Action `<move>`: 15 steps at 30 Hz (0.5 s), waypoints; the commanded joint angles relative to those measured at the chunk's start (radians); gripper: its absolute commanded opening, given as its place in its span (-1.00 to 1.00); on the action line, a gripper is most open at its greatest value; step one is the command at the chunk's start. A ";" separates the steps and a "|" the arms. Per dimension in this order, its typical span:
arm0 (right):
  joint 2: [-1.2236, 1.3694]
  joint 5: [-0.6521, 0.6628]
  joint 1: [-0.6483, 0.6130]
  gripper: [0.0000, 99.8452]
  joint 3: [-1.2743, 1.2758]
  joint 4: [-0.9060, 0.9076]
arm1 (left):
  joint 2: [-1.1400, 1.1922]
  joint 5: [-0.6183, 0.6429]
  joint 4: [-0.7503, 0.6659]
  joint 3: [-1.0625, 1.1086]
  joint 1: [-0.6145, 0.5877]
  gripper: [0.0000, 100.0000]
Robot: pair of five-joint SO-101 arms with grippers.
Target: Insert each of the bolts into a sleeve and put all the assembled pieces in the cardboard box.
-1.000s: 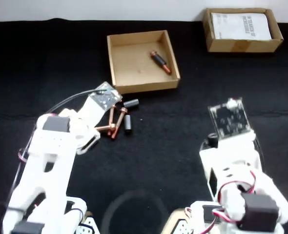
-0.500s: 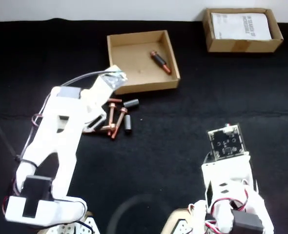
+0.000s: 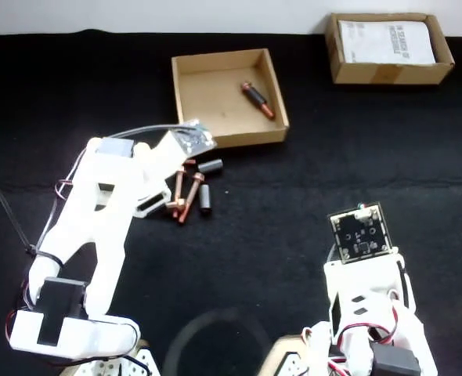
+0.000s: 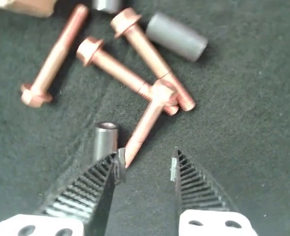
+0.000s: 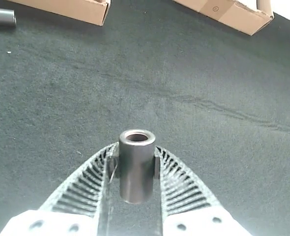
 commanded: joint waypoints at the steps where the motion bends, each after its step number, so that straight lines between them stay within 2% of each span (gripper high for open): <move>1: -0.008 0.012 0.012 -0.98 0.015 -0.047 | -0.002 -0.063 0.006 -0.041 0.042 -0.67; 7: -0.012 0.038 0.012 -0.98 0.064 -0.071 | 0.022 -0.129 0.002 -0.050 0.097 -0.66; 15: -0.012 0.040 0.012 -0.98 0.065 -0.079 | 0.266 -0.129 0.002 -0.206 0.073 -0.67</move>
